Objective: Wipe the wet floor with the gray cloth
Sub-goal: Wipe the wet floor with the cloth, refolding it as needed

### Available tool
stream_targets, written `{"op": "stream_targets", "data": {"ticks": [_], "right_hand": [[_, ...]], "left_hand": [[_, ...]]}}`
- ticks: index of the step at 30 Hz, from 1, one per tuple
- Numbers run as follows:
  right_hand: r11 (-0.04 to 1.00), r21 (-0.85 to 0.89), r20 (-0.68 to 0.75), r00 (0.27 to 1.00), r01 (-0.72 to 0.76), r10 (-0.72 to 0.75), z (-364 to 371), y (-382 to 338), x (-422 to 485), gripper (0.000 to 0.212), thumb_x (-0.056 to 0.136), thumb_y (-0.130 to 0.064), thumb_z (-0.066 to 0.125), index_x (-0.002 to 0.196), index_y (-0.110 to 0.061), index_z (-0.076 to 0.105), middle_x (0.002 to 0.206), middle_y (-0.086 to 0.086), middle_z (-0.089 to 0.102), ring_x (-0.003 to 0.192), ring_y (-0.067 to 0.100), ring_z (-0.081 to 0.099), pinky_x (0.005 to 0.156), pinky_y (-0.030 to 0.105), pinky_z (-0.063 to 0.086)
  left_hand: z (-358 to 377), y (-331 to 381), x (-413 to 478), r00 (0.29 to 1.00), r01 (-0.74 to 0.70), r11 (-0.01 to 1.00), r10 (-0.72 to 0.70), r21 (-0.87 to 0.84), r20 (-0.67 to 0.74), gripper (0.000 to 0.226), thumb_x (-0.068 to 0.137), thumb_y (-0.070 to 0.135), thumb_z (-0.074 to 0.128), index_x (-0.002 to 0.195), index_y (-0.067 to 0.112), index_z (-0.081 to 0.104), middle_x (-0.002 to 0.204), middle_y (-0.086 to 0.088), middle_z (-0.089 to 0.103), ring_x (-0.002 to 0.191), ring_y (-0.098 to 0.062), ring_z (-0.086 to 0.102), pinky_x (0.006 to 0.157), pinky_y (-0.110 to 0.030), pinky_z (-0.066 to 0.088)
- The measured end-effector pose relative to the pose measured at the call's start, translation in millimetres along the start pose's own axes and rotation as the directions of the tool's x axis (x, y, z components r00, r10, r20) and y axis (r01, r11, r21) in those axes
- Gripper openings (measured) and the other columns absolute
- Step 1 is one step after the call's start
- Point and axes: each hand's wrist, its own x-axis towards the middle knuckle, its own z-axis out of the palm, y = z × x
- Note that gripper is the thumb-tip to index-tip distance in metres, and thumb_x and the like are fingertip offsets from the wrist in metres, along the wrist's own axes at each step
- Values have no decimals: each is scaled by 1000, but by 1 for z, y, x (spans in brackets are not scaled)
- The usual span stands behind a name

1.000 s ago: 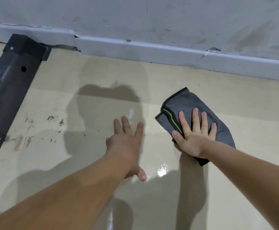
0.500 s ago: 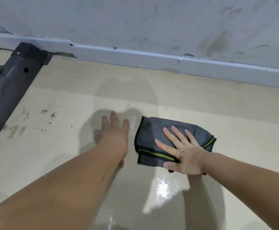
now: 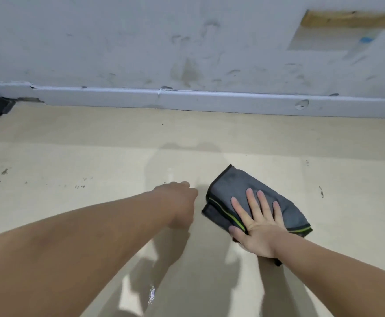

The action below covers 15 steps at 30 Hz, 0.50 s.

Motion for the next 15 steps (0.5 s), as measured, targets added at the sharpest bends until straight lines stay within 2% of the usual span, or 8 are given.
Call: {"op": "stream_targets", "data": {"ticks": [3, 5, 8, 11, 15], "right_hand": [[999, -13, -100, 994, 37, -38, 7, 5, 3, 73, 98, -73, 13, 154, -48, -25, 157, 0, -48, 143, 25, -47, 117, 59, -25], [997, -25, -83, 994, 69, -71, 2, 14, 9, 73, 97, -74, 14, 154, -51, -24, 156, -1, -48, 143, 25, -47, 116, 60, -26], [992, -17, -58, 991, 123, -123, -17, 29, 27, 74, 96, -76, 20, 153, -55, -22, 157, -3, -47, 143, 23, -47, 115, 59, -27], [992, -7, -97, 988, 123, -123, -40, 40, 53, 75, 94, -80, 21, 153, -57, -19, 160, -3, -44, 147, 25, -42, 117, 59, -24], [997, -9, -120, 989, 83, -83, -69, 50, 84, 76, 92, -82, 21, 154, -57, -17, 163, -5, -38, 150, 25, -36, 121, 58, -17]], "left_hand": [[-21, 39, 13, 998, 21, 998, -24, 60, 50, 29, 94, 33, 57, 119, 21, 61, 117, 0, 63, 107, -24, 64, 79, -34, 52], [-26, 59, 23, 997, 71, 997, -71, -23, 24, 23, 92, 31, 60, 111, 19, 64, 109, -2, 67, 99, -23, 67, 73, -32, 51], [-17, 82, 27, 976, 138, 965, -171, -221, -138, 18, 91, 28, 58, 105, 18, 56, 108, -2, 57, 96, -23, 61, 69, -34, 45], [5, 95, 23, 953, 121, 949, -193, -290, -234, 25, 94, 29, 53, 118, 22, 50, 122, -2, 47, 113, -25, 52, 77, -37, 43], [28, 93, 18, 951, 141, 929, -223, -343, -215, 45, 98, 32, 52, 141, 24, 42, 144, 2, 39, 131, -23, 42, 93, -41, 49]]}}
